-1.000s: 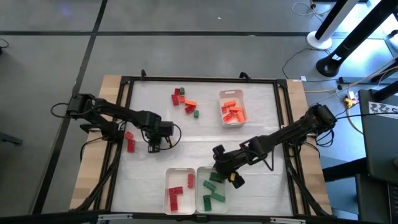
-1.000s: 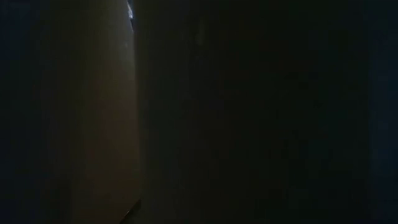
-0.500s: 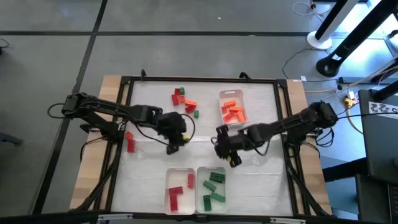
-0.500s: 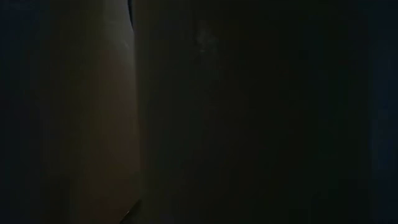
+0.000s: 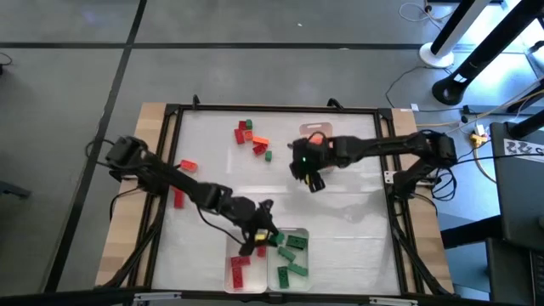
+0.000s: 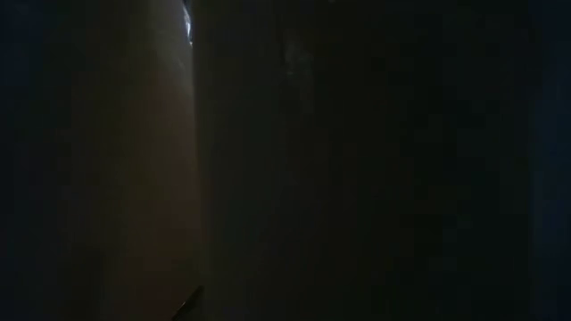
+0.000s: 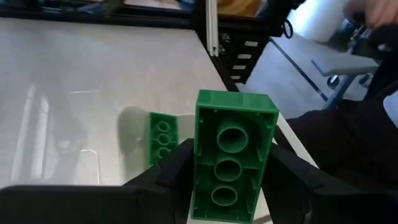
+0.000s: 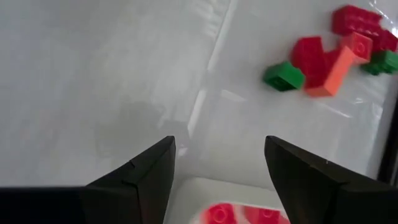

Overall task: Sort blocks
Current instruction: Put the green game piece into the bottom right white bin

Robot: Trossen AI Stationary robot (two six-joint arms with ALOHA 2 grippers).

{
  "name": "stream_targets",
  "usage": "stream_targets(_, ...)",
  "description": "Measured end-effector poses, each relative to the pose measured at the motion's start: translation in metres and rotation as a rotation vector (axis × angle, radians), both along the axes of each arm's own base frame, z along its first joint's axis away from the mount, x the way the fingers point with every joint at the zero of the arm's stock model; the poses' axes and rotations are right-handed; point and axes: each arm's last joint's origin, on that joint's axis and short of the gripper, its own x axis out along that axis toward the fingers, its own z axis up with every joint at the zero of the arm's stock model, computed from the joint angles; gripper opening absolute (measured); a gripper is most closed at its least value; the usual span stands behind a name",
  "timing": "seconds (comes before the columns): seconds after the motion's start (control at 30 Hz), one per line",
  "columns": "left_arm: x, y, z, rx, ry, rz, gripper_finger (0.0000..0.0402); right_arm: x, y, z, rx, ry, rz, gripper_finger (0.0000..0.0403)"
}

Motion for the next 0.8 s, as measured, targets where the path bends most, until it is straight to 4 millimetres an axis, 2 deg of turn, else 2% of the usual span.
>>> stream_targets(0.2,0.009,-0.010,-0.029,0.014,0.038,-0.011,0.0158,-0.004,-0.035,0.000,0.070,-0.016,-0.050,0.0248)
stream_targets(0.4,0.010,-0.013,-0.039,0.029,0.061,0.000,0.0190,-0.002,-0.061,0.005,0.112,-0.129,-0.066,0.0248)
stream_targets(0.63,0.008,-0.012,-0.039,0.044,0.087,0.012,0.0232,0.016,-0.079,-0.001,0.188,-0.287,-0.021,0.0248)
stream_targets(0.8,-0.010,0.003,-0.021,0.005,0.253,0.076,0.0234,0.030,-0.082,-0.021,0.215,-0.294,0.004,0.0248)
